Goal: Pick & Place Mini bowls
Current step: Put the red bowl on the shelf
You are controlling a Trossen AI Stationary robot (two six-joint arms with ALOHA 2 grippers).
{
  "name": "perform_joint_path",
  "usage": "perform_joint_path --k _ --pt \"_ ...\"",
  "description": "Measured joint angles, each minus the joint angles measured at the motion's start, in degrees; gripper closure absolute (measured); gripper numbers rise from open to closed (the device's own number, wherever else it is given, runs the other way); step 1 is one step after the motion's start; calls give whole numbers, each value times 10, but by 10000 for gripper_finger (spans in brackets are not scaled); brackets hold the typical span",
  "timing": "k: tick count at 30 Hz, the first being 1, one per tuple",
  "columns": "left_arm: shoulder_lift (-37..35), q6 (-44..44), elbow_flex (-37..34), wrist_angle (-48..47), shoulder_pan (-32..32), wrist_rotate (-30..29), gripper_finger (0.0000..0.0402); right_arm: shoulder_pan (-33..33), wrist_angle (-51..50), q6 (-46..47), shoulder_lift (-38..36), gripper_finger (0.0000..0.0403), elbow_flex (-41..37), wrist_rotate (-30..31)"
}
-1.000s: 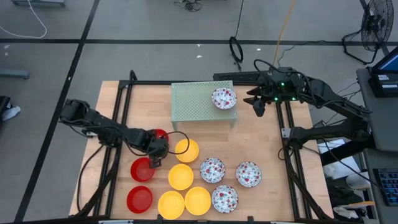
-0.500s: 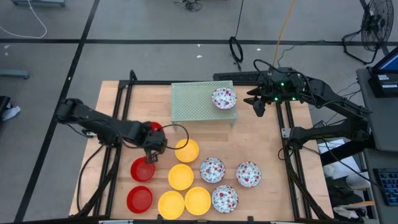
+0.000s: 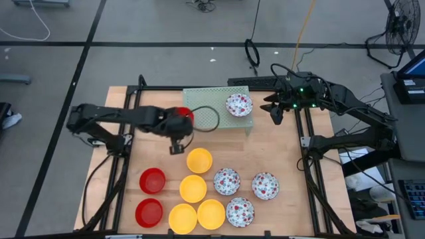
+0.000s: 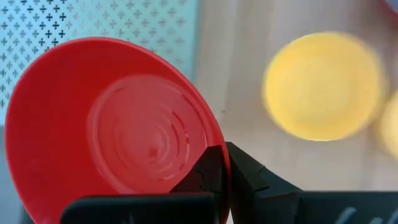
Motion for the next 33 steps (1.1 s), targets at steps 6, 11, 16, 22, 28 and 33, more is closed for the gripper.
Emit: perform_joint_path --k 6,11,16,22,28,33 --pt "52 82 0 33 50 5 398 0 -9 0 0 220 0 0" --pt "65 131 1 47 74 4 394 0 -9 1 0 220 0 0" --pt "60 152 0 69 94 8 396 0 -9 1 0 220 0 0" --pt "60 179 0 81 111 7 395 0 -8 1 0 220 0 0" --pt "59 196 0 85 121 6 388 0 -8 0 0 220 0 0" --pt "60 223 0 109 130 7 395 0 -6 -1 0 220 0 25"
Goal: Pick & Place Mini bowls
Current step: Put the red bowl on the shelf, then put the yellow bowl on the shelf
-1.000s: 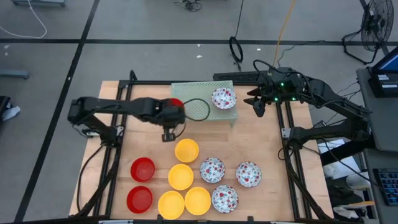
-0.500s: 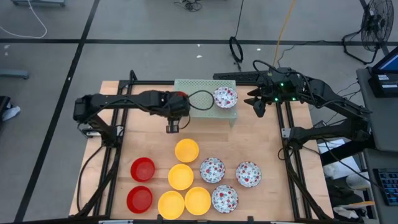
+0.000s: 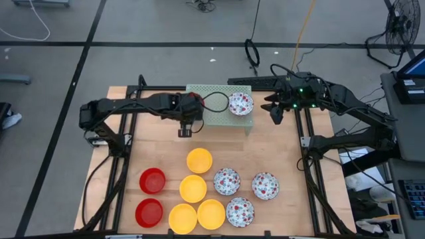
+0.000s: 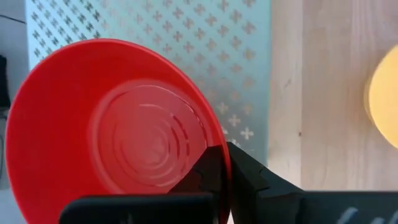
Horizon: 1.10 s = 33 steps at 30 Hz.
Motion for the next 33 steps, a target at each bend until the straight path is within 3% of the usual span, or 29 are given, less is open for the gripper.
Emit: perform_joint_path --k 13,22,26,33 --pt "2 -12 0 11 12 24 390 0 -1 2 0 220 0 5" --pt "2 -35 0 51 12 -11 306 0 -11 2 0 220 0 4" --pt "2 -36 6 60 8 -54 274 0 -16 2 0 220 -1 4" --pt "2 -63 105 -1 -25 -78 240 0 -17 0 0 220 -1 4"
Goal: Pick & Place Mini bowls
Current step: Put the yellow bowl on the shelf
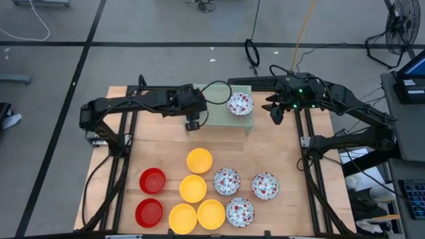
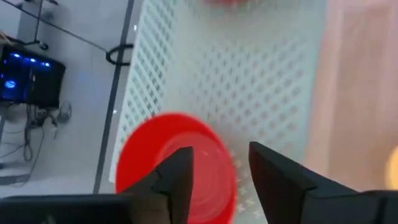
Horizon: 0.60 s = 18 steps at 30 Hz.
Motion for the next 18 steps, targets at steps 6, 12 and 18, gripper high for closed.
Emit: perform_joint_path --k 6,12,18 --pt "-1 -103 81 -70 -51 91 239 0 -2 -14 0 220 0 0" --pt "0 -233 94 -159 -134 252 242 0 -26 -13 0 220 0 -2" --pt "0 -357 80 -282 -238 253 245 0 -42 -5 0 220 -11 -2"
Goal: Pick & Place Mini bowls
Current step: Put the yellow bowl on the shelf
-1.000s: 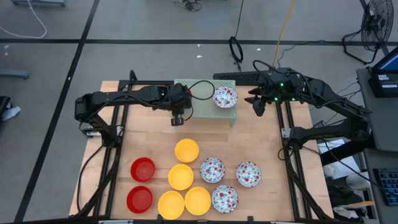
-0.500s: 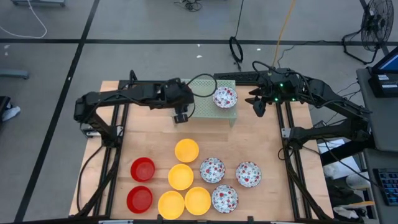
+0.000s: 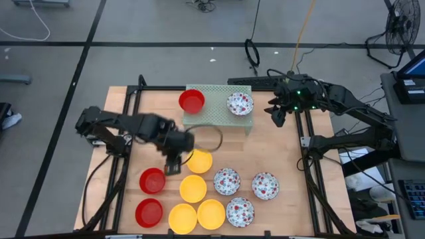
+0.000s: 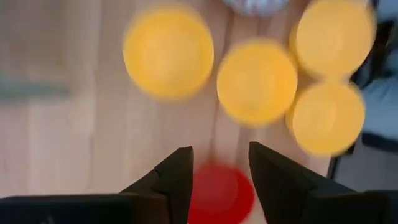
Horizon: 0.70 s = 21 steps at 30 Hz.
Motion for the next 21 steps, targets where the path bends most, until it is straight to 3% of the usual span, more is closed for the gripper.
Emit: perform_joint_path --k 4,8,15,21 --pt "0 -90 -19 -25 -67 -32 245 0 8 22 0 220 -30 0" --pt "0 -100 -57 55 -108 -86 245 0 38 23 0 220 -72 0" --pt "0 74 -156 236 -124 -111 245 0 76 23 0 220 -127 -2" --pt "0 208 -232 280 -108 -154 245 0 78 48 0 220 -132 -5"
